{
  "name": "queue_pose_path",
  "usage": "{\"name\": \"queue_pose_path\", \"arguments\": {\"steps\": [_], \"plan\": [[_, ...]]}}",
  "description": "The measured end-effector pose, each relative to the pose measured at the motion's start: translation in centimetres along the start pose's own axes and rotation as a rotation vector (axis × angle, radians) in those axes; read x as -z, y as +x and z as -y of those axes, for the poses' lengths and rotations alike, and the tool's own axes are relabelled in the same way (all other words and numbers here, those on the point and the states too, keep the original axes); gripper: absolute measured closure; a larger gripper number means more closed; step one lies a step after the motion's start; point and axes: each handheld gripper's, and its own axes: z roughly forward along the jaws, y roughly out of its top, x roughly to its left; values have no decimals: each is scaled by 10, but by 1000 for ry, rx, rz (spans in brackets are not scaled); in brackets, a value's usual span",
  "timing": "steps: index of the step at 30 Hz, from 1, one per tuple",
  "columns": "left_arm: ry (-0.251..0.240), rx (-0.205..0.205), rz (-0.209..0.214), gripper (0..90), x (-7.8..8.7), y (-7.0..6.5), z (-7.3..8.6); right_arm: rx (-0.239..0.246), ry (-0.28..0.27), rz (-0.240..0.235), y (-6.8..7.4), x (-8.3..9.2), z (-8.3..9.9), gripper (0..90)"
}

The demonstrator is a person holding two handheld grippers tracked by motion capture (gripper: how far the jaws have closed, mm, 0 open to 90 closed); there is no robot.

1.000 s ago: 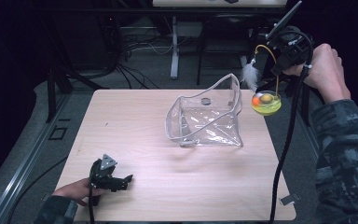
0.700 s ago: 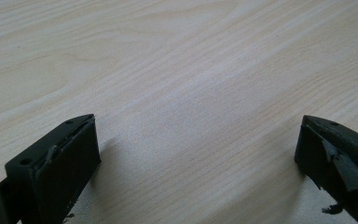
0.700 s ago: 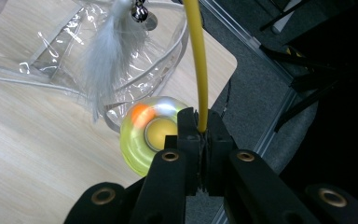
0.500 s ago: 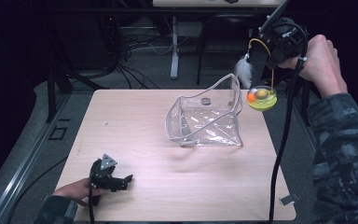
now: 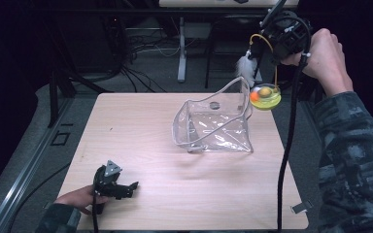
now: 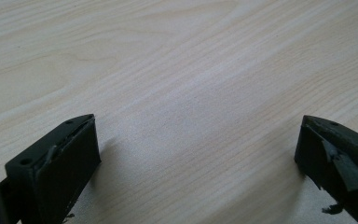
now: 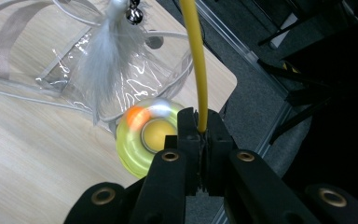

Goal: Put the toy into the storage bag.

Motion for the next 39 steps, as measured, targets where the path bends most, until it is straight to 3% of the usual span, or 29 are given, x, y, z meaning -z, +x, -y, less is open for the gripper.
{"name": "queue_pose_path", "arguments": {"steps": [25,39], "plan": [[0,1,1,0,0,0,0,54,-44,-41,27,-5,-35,884],[1,1,1,0,0,0,0,80,-46,-82,45,-21,-52,884]]}}
